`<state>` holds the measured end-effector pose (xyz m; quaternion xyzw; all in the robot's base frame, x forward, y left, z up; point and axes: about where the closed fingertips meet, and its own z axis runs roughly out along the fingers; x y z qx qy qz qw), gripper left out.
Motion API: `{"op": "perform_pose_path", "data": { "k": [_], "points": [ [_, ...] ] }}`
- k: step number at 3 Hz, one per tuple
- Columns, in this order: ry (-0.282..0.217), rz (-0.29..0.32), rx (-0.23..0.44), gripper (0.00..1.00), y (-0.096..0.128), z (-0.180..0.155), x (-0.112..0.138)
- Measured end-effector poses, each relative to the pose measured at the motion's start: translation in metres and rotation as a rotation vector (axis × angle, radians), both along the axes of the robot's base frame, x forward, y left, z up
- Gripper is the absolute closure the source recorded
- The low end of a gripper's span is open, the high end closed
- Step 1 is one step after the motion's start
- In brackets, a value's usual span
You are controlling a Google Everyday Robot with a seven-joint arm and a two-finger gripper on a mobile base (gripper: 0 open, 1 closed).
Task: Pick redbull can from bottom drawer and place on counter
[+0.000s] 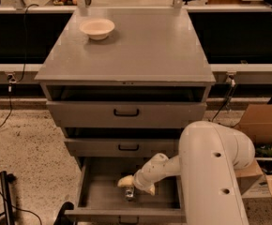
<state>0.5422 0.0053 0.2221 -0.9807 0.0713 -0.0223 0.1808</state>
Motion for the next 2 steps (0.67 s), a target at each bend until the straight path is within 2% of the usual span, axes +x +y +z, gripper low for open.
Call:
{"op": "perform_pose_path", "data": {
  "k": [1, 2],
  "points": [
    [-0.002, 0.001, -0.005, 0.0, 0.0, -0.001, 0.001],
    [-0.024, 0.017, -0.056, 0.0, 0.003, -0.014, 0.016]
  ]
}}
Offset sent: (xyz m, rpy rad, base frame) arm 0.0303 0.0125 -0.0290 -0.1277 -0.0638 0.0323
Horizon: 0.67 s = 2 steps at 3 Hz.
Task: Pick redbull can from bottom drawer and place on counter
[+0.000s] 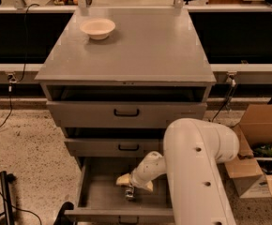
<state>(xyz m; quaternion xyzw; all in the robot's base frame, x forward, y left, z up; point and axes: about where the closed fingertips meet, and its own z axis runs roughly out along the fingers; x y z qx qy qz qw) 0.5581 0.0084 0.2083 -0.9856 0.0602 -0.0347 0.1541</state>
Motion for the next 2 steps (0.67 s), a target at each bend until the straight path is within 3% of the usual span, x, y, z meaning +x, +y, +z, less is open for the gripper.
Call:
{"op": "perform_pose_path", "data": {
  "k": [2],
  "points": [
    [-0.058, -0.022, 0.087, 0.0, 0.009, -0.026, 0.013]
  ]
}}
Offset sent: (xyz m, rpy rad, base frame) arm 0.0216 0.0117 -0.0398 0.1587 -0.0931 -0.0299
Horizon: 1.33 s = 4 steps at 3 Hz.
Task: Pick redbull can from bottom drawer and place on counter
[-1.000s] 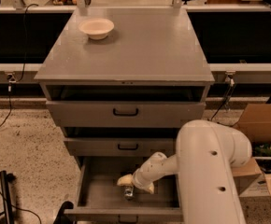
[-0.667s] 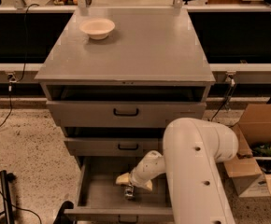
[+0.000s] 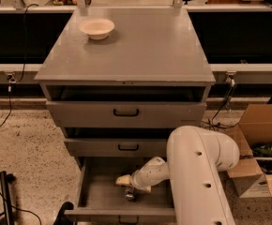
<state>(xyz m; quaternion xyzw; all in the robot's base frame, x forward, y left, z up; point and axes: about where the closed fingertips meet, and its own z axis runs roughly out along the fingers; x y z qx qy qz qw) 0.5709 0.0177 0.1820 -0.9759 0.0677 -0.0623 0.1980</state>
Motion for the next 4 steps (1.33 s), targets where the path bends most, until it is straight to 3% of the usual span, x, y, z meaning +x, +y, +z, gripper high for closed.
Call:
{"op": "perform_pose_path", "data": {
  "k": [1, 3, 4],
  "points": [
    [0.004, 0.007, 0.007, 0.0, 0.008, -0.015, 0.0],
    [0.038, -0.005, 0.001, 0.31, 0.008, -0.042, -0.001],
    [0.064, -0.006, 0.003, 0.37, 0.005, -0.054, 0.0]
  ]
}}
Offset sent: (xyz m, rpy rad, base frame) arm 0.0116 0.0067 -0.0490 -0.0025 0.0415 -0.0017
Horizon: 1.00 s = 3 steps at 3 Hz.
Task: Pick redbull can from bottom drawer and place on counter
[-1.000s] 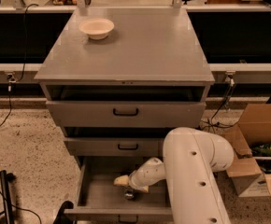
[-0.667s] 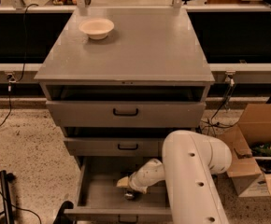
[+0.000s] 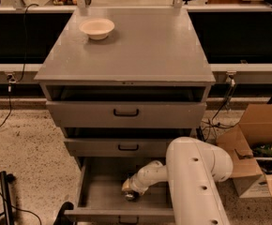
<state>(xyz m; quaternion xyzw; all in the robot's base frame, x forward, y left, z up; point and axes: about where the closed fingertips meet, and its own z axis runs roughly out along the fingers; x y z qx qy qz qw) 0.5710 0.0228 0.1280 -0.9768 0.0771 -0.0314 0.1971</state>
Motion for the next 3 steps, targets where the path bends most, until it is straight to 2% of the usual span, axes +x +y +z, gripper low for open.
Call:
{"op": "perform_pose_path", "data": {
  "k": [1, 2, 3],
  "points": [
    [0.008, 0.007, -0.002, 0.37, -0.0025, -0.0034, -0.0012],
    [0.013, 0.013, -0.003, 0.52, -0.0058, -0.0057, -0.0028],
    [0.013, 0.017, -0.002, 0.72, -0.0086, -0.007, -0.0043]
  ]
}}
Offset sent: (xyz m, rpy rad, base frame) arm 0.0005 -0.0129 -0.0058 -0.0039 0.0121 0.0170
